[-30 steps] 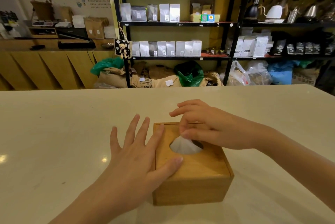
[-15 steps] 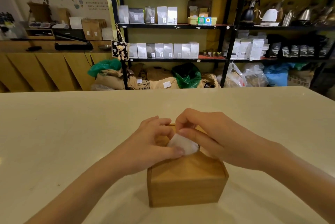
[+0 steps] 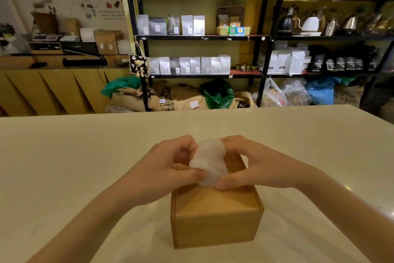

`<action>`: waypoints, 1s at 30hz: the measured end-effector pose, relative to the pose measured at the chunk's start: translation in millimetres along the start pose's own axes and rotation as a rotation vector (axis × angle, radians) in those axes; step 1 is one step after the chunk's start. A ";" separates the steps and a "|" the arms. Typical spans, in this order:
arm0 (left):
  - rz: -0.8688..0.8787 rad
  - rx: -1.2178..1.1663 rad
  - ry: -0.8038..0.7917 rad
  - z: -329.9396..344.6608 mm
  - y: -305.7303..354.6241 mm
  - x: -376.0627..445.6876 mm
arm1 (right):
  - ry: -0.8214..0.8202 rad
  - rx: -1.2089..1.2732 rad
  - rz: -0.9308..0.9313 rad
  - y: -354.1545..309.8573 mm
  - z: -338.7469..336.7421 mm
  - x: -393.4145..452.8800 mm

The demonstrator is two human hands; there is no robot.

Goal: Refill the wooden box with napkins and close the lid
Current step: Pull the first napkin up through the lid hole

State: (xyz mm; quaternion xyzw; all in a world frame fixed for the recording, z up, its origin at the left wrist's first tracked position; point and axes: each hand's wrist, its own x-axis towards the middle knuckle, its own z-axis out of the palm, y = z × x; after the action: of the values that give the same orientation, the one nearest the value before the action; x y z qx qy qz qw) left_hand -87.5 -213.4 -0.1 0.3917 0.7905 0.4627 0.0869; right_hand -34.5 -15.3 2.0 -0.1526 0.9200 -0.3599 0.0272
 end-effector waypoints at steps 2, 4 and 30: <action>-0.003 -0.077 0.016 -2.6 1.7 -0.8 | 0.048 0.133 -0.040 0.5 -0.9 -1.2; -0.012 -0.191 0.056 -4.9 3.1 -1.1 | 0.100 0.258 -0.050 4.0 -1.8 -2.8; 0.218 0.157 0.500 -11.2 6.5 9.7 | 0.575 0.469 0.090 8.8 8.5 -23.4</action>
State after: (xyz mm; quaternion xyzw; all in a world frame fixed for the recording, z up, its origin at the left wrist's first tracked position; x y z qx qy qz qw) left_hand -96.2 -212.4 13.5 0.3536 0.7741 0.4889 -0.1914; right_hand -13.2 -7.7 -11.5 0.0058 0.7885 -0.5874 -0.1823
